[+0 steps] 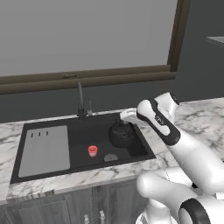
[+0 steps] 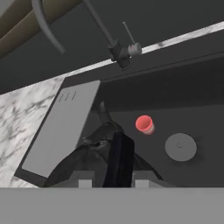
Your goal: Open the cabinet, pick the kettle from the cabinet, and place it in the sink.
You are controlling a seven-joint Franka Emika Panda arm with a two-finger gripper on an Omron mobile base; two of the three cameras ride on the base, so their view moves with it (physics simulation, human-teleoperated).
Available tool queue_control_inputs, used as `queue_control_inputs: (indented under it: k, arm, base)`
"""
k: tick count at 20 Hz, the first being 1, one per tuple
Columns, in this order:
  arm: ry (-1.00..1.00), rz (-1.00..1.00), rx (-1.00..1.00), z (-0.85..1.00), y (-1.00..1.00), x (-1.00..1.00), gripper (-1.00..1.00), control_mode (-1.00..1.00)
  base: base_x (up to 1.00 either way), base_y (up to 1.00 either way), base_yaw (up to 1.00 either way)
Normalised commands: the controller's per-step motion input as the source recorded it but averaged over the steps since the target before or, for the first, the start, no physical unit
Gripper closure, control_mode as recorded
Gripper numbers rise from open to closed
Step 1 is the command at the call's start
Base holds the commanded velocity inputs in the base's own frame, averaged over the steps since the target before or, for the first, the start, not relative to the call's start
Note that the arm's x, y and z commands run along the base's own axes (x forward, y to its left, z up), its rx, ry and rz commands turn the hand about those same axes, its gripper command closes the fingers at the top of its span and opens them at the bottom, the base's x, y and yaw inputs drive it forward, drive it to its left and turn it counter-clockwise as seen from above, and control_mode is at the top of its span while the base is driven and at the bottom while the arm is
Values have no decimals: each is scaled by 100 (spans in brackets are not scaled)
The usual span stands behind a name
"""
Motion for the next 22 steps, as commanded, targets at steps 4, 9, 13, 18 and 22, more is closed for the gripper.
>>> queue_control_inputs:
  k: [4,9,13,18,22]
  arm:
    - [1,0,-3,-25,14,11,100,-100]
    - [0,2,-1,-21,3,18,100,-100]
    - [1,2,0,-24,0,22,100,-100]
    - [1,2,-2,-28,4,22,100,-100]
    - [5,0,-4,-27,11,23,100,-100]
  base:
    - [0,0,0]
    - [0,0,0]
    - [0,0,0]
    - [0,0,0]
    - [0,0,0]
